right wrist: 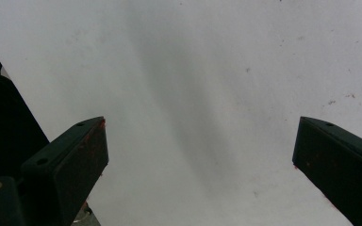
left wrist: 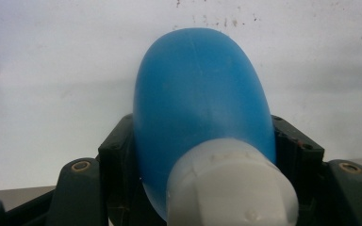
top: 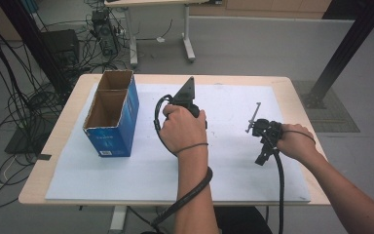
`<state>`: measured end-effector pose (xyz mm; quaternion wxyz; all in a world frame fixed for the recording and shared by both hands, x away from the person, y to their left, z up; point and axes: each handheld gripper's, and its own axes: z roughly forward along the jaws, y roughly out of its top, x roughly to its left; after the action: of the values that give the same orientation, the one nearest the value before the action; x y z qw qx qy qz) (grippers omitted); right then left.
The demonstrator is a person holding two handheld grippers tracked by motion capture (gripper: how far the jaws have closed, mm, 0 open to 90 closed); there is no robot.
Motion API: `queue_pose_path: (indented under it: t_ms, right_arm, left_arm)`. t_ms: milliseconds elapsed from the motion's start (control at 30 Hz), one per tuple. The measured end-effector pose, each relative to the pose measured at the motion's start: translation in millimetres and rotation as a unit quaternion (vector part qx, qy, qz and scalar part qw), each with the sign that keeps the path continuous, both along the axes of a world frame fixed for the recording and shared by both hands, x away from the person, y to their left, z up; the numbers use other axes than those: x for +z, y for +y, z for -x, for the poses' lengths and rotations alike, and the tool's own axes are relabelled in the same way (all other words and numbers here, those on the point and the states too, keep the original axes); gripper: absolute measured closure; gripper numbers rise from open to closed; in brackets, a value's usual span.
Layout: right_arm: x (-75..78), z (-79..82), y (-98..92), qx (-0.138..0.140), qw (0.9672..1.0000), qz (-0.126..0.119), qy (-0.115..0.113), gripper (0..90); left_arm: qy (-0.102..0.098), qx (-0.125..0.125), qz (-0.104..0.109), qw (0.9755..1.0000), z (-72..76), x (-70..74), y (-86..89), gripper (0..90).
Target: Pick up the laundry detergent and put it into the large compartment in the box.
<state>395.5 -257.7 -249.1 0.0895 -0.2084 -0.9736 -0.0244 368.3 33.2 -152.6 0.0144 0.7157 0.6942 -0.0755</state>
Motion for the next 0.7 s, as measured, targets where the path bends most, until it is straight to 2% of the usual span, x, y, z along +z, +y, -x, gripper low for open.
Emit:
queue_pose_path:
  t_ms: [233, 333, 367, 467, 533, 600, 667, 700]
  right_arm:
    - [0.8, 1.2, 2.1, 0.000, 1.0000, 0.001, -0.001, 4.1]
    - [1.6, 1.5, 1.9, -0.001, 1.0000, 0.003, -0.002, 4.1]
    - [1.6, 1.5, 1.9, -0.001, 1.0000, 0.003, -0.002, 4.1]
    - [2.9, 1.5, 2.3, 0.001, 1.0000, 0.006, -0.004, 4.1]
    - [3.8, 1.9, 3.1, 0.001, 1.0000, 0.007, -0.006, 4.1]
    - [4.5, 2.2, 3.6, 0.002, 1.0000, 0.005, -0.006, 4.1]
    - [5.4, 2.5, 4.7, 0.006, 0.9999, 0.006, -0.008, 4.1]
    - [5.6, 2.9, 5.7, 0.002, 0.9999, 0.007, -0.008, 4.1]
  left_arm:
    - [-0.008, -0.012, -0.002, 0.9999, 2.6, 13.2, -0.3, 36.6]
    - [-0.009, -0.021, -0.001, 0.9997, 3.1, 28.1, 2.3, 36.5]
    - [-0.009, -0.021, -0.001, 0.9997, 3.1, 28.1, 2.3, 36.6]
    - [-0.015, -0.026, -0.002, 0.9995, 5.7, 42.7, 3.6, 36.6]
    - [-0.015, -0.027, -0.002, 0.9995, 6.1, 46.4, 4.6, 36.6]
    - [-0.020, -0.031, -0.006, 0.9993, 8.5, 58.3, 6.5, 36.6]
    - [-0.024, -0.030, -0.007, 0.9992, 10.0, 62.2, 7.4, 36.6]
    - [-0.028, -0.031, -0.008, 0.9991, 11.8, 70.1, 10.2, 36.6]
